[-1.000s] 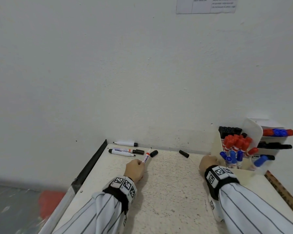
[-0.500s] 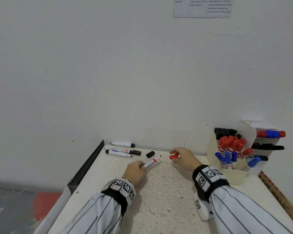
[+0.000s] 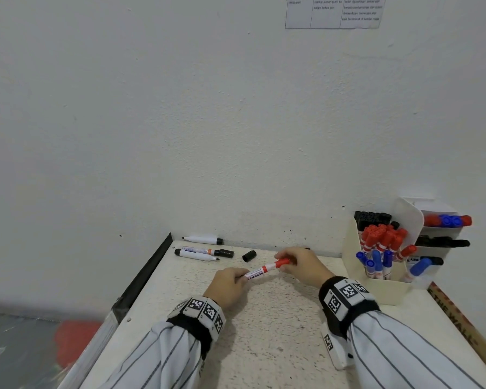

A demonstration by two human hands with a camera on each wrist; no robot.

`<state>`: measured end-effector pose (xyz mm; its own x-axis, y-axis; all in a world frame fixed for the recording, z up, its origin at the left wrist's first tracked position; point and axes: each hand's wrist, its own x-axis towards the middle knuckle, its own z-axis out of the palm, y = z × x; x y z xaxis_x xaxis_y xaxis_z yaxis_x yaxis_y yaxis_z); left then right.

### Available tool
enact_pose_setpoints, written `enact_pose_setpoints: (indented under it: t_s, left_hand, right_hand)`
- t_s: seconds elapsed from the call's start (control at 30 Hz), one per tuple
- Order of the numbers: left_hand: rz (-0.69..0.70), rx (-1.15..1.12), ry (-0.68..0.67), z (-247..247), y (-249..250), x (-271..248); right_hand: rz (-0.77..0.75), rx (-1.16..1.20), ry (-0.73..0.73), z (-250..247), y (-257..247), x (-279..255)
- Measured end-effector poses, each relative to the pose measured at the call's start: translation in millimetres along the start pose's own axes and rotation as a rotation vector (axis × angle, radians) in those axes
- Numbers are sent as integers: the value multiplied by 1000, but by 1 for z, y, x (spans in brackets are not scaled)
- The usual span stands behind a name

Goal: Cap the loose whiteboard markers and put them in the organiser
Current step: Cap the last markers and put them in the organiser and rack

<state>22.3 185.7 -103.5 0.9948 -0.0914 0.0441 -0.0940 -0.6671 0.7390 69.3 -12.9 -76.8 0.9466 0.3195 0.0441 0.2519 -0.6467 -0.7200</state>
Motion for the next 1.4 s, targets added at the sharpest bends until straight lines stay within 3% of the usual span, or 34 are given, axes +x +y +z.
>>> enact_pose_setpoints:
  t_s: [0.1, 0.3, 0.6, 0.73, 0.83, 1.13, 1.3, 1.4]
  left_hand:
    - [13, 1, -14, 0, 0, 0]
    - [22, -128, 4, 3, 5, -3]
    - [117, -34, 226, -6, 8, -2]
    - [180, 132, 170, -11, 20, -3]
    - [145, 161, 95, -15, 28, -3]
    - [-271, -477, -366, -25, 41, -8]
    - [-240, -408, -308, -22, 43, 0]
    - [-220, -252, -266, -25, 32, 11]
  right_hand:
    - [-21, 39, -16, 2, -3, -2]
    - [137, -45, -22, 6, -14, -6]
    - [204, 3, 60, 4, -20, -11]
    - [203, 92, 106, 2, -26, -10]
    - [214, 133, 123, 2, -30, -9]
    - [6, 266, 188, 1, -35, -15]
    - [-59, 218, 193, -5, -30, -13]
    - [-83, 212, 220, -18, -27, -14]
